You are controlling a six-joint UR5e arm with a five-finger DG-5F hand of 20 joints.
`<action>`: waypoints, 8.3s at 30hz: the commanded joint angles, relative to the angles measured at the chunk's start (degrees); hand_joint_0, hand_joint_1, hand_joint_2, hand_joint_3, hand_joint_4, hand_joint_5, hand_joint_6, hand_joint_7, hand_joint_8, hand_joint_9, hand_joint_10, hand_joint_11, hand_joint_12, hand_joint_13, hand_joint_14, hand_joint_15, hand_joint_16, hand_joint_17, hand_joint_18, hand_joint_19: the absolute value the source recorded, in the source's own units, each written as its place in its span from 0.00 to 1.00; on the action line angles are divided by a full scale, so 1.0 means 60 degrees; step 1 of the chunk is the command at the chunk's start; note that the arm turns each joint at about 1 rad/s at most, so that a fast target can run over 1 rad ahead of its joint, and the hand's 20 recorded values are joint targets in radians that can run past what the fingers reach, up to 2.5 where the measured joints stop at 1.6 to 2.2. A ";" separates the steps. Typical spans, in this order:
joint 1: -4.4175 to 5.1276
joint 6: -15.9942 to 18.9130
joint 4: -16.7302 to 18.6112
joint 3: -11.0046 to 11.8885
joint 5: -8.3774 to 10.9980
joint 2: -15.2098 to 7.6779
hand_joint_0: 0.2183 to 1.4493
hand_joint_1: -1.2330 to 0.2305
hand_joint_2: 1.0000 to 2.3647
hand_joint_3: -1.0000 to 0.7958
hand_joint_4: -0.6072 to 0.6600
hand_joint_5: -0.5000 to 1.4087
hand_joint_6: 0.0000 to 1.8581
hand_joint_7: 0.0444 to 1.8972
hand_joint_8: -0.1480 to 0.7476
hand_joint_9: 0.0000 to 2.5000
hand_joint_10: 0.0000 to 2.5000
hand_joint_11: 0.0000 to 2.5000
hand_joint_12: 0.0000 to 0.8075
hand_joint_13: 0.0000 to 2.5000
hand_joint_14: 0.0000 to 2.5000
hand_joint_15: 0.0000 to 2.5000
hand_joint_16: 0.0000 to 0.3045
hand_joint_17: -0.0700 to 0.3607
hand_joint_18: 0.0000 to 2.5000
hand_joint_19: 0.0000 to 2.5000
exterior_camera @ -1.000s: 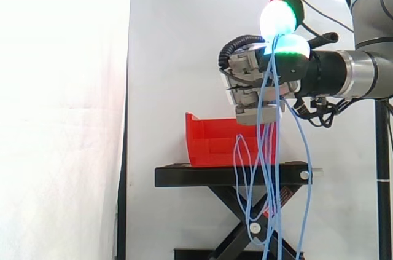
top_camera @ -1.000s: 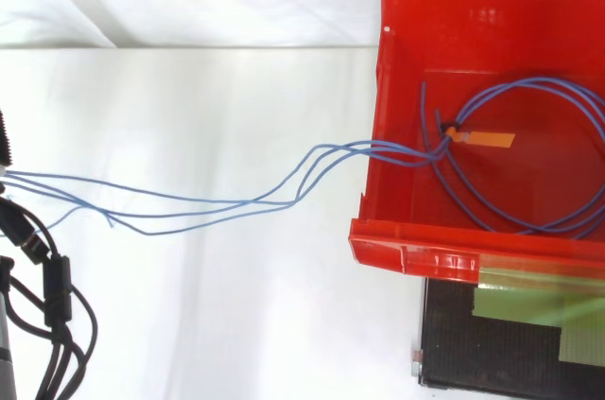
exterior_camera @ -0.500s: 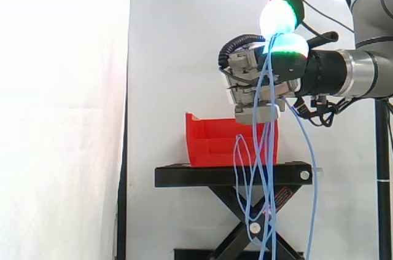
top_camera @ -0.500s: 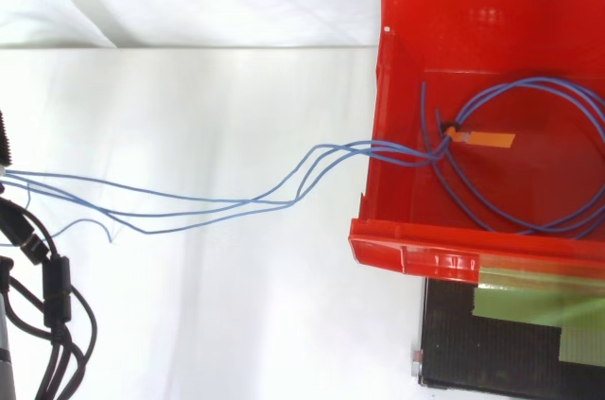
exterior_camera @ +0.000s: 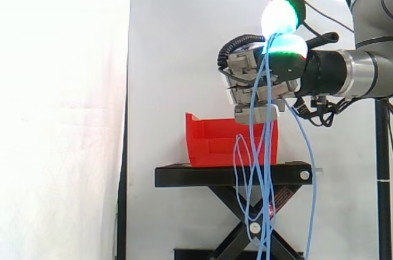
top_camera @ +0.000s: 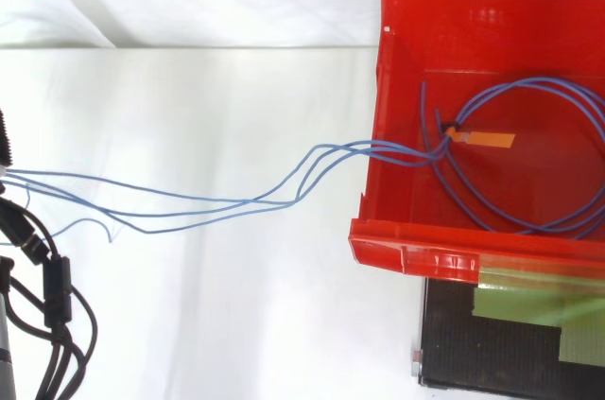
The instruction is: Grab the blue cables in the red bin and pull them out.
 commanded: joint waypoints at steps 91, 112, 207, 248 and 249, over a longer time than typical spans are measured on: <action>0.0002 0.0078 0.0000 0.0002 0.0008 0.0000 0.46 0.31 0.00 0.00 0.73 0.70 0.19 0.28 0.54 0.51 0.01 0.58 0.43 0.50 0.55 0.40 0.15 0.41 0.38 0.49; 0.0017 0.0063 0.0015 0.0002 -0.0007 0.0000 0.48 0.25 0.00 0.00 0.72 0.72 0.35 0.24 0.55 0.57 0.01 0.56 0.42 0.51 0.50 0.44 0.15 0.40 0.38 0.48; -0.0130 0.0415 0.0586 -0.0305 0.0140 0.0000 0.56 0.13 0.00 0.06 0.67 0.54 0.43 0.15 0.47 0.41 0.01 0.57 0.43 0.43 0.54 0.38 0.15 0.40 0.30 0.47; -0.0130 0.0386 0.0571 -0.0320 0.0140 -0.0015 0.55 0.21 0.00 0.00 0.66 0.68 0.40 0.20 0.53 0.52 0.02 0.53 0.39 0.48 0.47 0.44 0.14 0.39 0.35 0.48; -0.0130 0.0386 0.0571 -0.0320 0.0140 0.0000 0.55 0.21 0.00 0.00 0.67 0.68 0.40 0.19 0.53 0.52 0.02 0.53 0.40 0.48 0.48 0.44 0.14 0.39 0.35 0.48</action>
